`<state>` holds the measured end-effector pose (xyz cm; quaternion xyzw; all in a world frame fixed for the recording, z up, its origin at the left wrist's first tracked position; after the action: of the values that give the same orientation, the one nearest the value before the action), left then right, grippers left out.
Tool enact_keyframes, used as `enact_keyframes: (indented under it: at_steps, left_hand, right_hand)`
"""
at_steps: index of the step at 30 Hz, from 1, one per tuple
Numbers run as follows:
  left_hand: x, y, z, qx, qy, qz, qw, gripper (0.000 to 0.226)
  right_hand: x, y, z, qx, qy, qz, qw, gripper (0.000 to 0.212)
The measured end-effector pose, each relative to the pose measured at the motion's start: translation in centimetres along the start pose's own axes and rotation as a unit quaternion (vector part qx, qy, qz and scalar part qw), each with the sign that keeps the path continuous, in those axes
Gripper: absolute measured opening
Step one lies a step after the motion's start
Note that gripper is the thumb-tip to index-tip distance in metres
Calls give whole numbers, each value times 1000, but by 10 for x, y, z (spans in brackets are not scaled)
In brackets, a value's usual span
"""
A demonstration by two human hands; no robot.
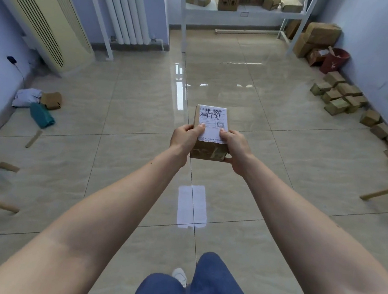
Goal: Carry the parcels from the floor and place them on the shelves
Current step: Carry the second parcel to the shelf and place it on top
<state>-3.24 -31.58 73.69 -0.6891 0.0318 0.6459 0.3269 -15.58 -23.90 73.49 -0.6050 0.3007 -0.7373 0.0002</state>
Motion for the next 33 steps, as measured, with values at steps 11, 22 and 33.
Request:
enact_keyframes:
  at_steps: [11,22,33]
  left_hand:
    - [-69,155,-4,0,10,13,1000,30]
    - [-152,319,-4,-22,-2,13,1000,30]
    - [-259,505,-29,8,11,43,999,25]
  right_hand:
    - [76,153,-7,-2,-8,0,1000,32]
    - [176,314,-12,27,-28,1,999,30]
    - [287,485,5,4,-10,-39,999,20]
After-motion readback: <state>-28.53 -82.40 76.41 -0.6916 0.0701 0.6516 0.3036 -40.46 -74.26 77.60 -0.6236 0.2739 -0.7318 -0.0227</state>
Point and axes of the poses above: each hand's wrist, its own y-axis towards the middle knuckle, its own z-axis out of the palm, x = y × z, the point moved 4 cm from there along y, towards the middle knuckle, and after that the axes turned 9 degrees about x, right-handed, at the moved point
